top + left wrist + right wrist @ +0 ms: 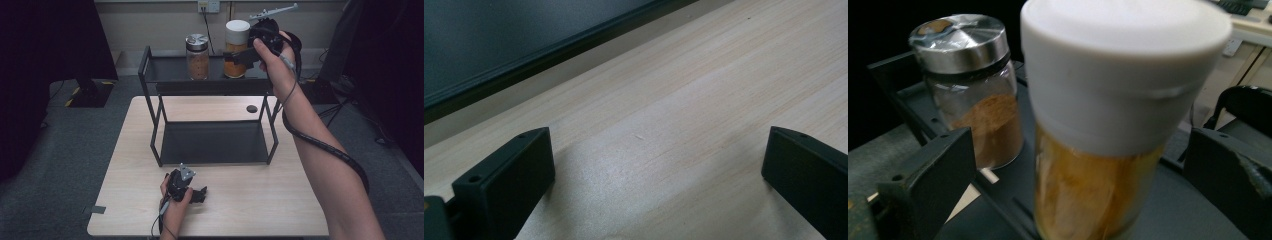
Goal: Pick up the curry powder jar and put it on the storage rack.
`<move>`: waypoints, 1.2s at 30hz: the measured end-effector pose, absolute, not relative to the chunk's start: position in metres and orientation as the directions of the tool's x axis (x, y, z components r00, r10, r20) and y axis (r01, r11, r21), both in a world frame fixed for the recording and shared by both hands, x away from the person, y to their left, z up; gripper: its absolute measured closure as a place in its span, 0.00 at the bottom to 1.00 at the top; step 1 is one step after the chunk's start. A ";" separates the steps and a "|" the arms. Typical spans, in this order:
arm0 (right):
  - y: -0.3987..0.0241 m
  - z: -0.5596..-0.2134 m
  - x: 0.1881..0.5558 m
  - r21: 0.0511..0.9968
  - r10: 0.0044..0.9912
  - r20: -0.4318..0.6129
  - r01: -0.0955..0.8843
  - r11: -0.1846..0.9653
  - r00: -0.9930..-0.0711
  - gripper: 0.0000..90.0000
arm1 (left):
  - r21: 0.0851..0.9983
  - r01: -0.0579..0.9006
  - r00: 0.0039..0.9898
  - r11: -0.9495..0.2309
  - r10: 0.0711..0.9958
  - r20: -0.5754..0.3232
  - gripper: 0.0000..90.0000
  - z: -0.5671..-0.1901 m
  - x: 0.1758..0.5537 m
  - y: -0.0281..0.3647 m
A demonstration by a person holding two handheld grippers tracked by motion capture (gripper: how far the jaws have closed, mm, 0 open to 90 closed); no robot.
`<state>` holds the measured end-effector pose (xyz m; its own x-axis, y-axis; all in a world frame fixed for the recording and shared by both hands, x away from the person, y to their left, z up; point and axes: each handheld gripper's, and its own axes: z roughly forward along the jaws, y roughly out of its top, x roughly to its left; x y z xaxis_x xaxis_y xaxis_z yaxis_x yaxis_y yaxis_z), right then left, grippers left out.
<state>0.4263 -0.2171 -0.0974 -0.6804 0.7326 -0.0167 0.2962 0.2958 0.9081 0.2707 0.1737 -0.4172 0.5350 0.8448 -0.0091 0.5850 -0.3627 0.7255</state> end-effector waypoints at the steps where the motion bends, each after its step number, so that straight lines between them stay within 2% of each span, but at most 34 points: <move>1: -0.219 -0.098 0.425 0.909 0.732 -0.015 0.297 0.294 -0.681 0.00 | 0.726 0.585 0.535 -0.363 0.845 -0.009 0.00 -0.417 0.271 0.174; 8: -0.223 -0.105 0.409 0.907 0.740 -0.036 0.290 0.307 -0.672 0.00 | 0.726 0.585 0.535 -0.363 0.845 -0.009 0.00 -0.417 0.271 0.174; 19: -0.236 -0.125 0.390 0.907 0.694 -0.034 0.269 0.324 -0.719 0.00 | 0.725 0.584 0.535 -0.364 0.845 -0.007 0.00 -0.417 0.271 0.174; 36: -0.246 -0.180 0.369 0.904 0.610 -0.032 0.237 0.356 -0.792 0.00 | 0.726 0.585 0.533 -0.363 0.846 -0.007 0.00 -0.417 0.270 0.173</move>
